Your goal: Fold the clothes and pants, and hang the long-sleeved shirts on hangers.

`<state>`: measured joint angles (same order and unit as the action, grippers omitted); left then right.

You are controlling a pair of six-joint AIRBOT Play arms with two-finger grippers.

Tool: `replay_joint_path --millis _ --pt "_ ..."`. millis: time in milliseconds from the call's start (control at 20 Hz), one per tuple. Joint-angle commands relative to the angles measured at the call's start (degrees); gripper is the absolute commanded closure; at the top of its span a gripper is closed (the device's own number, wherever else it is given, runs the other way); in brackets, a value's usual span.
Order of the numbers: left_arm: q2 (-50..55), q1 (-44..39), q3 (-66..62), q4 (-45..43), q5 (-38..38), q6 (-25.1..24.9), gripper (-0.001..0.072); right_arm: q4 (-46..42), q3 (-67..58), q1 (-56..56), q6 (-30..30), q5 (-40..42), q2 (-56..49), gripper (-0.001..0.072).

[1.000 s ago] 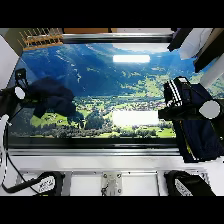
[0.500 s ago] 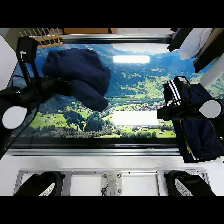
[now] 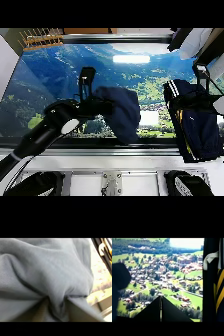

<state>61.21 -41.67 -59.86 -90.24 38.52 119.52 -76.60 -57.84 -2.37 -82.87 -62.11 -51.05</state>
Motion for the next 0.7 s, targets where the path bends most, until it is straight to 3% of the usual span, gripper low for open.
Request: replay_joint_path --millis 0,200,250,300,350,450,650 --pt "8.6 1.7 -3.8 0.4 -1.2 7.3 -0.0001 -0.3 -0.4 -1.6 0.2 0.9 0.0 0.0691" --pt "9.8 12.0 -5.4 0.4 7.8 6.6 -0.0001 2.8 -0.2 -1.6 0.2 -2.8 -0.7 0.0676" --pt "9.7 14.3 -4.6 0.5 9.5 5.6 -0.0001 4.3 0.5 -1.6 0.2 -3.3 -1.0 0.0540" --pt "9.7 16.0 -3.0 0.5 9.7 5.3 0.0000 5.4 1.8 -1.6 0.2 -3.6 -1.3 0.0257" --pt "9.8 17.2 -1.2 1.5 8.6 4.9 -0.0001 5.9 3.3 -1.6 0.2 -3.7 -1.7 0.0078" --pt "11.3 20.8 2.4 10.9 3.7 -2.1 0.0000 5.7 6.9 -1.7 0.2 -3.7 -2.7 0.0079" --pt "20.9 26.2 1.6 36.2 3.4 -25.5 -0.0001 6.2 13.9 -2.3 0.2 -3.7 -5.2 0.0079"
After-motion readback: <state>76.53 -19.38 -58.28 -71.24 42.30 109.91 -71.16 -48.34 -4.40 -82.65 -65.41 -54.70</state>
